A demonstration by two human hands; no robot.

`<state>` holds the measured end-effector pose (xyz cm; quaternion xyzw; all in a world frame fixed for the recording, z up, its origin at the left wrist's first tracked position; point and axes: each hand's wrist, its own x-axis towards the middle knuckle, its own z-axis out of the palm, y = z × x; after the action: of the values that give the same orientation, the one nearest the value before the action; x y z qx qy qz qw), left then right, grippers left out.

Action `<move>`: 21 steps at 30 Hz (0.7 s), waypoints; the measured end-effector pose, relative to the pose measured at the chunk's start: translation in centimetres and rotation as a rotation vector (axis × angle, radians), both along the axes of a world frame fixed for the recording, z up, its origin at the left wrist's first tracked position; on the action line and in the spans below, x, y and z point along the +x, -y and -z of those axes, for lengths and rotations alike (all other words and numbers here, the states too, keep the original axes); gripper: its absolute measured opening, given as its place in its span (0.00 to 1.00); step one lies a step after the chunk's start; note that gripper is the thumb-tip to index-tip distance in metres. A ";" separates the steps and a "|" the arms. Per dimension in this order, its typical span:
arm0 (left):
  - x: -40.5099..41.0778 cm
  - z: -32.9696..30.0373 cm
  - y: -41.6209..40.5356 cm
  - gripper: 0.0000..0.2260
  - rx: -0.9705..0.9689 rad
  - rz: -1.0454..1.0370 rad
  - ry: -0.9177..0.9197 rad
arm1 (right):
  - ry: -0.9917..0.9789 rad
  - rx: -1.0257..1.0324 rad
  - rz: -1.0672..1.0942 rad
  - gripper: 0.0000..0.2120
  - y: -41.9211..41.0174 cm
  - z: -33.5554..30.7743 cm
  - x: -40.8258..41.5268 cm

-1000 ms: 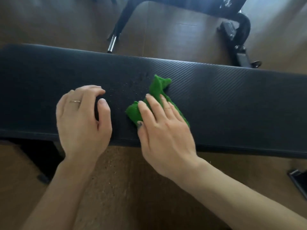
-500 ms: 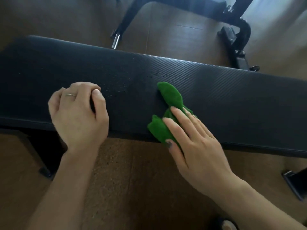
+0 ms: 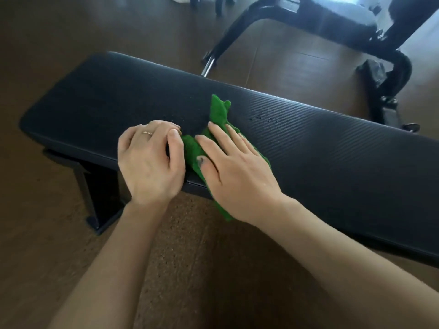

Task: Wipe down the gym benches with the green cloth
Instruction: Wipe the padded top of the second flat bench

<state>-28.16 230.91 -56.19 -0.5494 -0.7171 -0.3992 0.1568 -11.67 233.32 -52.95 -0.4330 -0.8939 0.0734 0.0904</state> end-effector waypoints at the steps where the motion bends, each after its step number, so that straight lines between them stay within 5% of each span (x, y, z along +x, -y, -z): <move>1: 0.0 0.1 0.0 0.17 0.007 0.001 0.012 | 0.016 0.004 0.001 0.25 1.2 0.0 1.6; 7: 0.0 0.7 -0.4 0.18 0.087 -0.001 0.038 | 0.099 0.000 0.008 0.25 5.0 -0.1 7.2; 16: -0.1 1.0 -0.2 0.19 0.127 -0.012 0.011 | -0.039 -0.065 0.188 0.25 -7.4 0.2 -4.5; 21: 0.0 1.0 -0.3 0.19 0.121 -0.021 0.024 | -0.033 -0.032 0.085 0.26 0.1 -0.1 0.1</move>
<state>-28.16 231.23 -57.18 -0.5264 -0.6993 -0.4467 0.1850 -11.52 233.19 -52.89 -0.4706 -0.8718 0.0908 0.1011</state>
